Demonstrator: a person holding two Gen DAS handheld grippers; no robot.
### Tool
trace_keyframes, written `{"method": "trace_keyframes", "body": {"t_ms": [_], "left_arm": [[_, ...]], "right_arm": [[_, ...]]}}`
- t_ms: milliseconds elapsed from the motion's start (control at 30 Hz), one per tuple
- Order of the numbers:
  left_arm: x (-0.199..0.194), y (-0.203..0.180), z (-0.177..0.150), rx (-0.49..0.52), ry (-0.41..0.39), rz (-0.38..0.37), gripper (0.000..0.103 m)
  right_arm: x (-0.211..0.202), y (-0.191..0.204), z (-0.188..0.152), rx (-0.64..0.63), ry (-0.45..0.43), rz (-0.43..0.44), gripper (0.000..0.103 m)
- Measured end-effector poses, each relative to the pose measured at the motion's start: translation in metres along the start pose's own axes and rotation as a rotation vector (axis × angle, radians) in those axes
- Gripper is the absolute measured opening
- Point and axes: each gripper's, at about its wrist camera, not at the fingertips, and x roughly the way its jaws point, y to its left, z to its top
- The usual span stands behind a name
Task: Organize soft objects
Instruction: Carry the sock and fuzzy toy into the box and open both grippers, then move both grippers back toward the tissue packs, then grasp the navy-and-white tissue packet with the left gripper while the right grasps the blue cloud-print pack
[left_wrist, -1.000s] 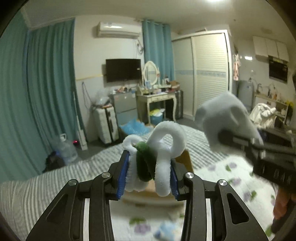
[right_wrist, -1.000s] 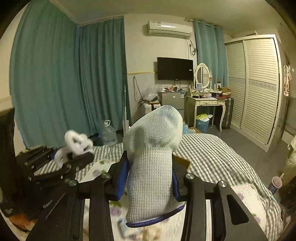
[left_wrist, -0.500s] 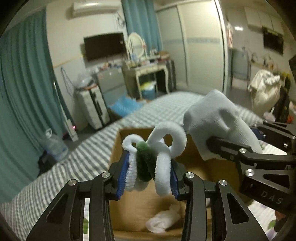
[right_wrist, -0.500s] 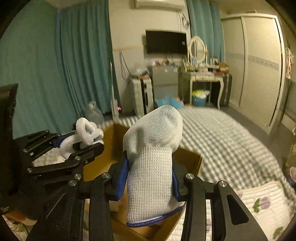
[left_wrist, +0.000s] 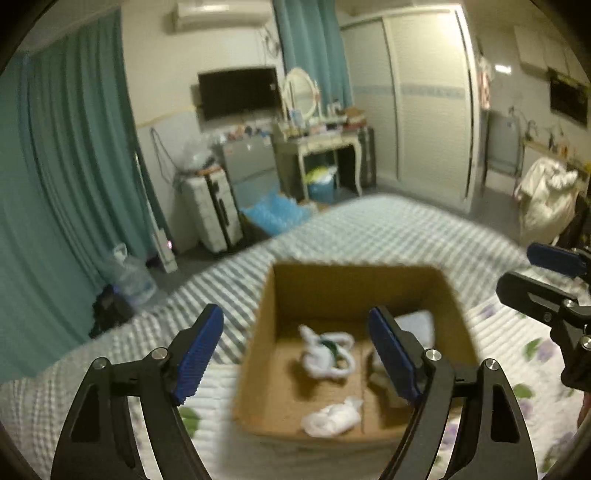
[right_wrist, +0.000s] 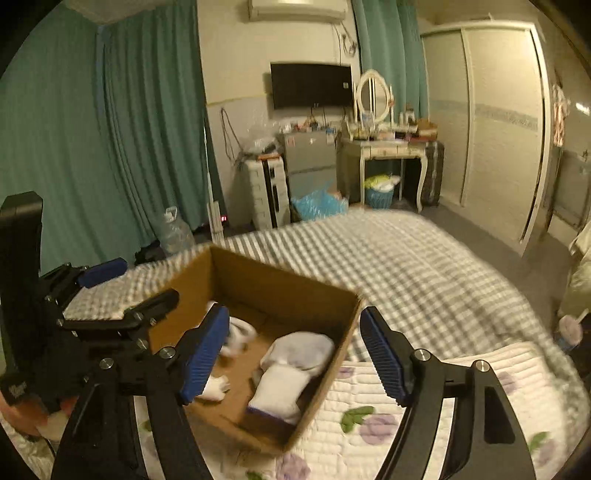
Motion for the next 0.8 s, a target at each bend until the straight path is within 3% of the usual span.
{"method": "trace_keyframes", "body": {"t_ms": [100,167,233,400,600,800], "left_arm": [[-0.065,0.007,0.017,-0.002,-0.079,0.002,0.085],[-0.106,0.016,0.024,0.001,-0.118,-0.003,0.092],[-0.141,0.019,0.023,0.016,-0.148,-0.001,0.093],[-0.198,0.026,-0.003,0.056,-0.128,0.043,0.093],[-0.198,0.035,-0.077,0.04,-0.005,0.01,0.093],[-0.165,0.029,-0.168,0.051,0.114,-0.017,0.092]], "right_arm": [[-0.061,0.012,0.014,-0.028,-0.042,-0.012,0.074],[-0.106,0.022,0.02,-0.054,-0.07,-0.014,0.078],[-0.152,0.034,0.023,-0.074,-0.098,-0.022,0.083],[-0.224,0.058,0.015,-0.104,-0.098,-0.01,0.085],[-0.254,0.083,-0.044,-0.153,-0.052,0.05,0.085],[-0.211,0.104,-0.118,-0.213,0.024,0.129,0.085]]}}
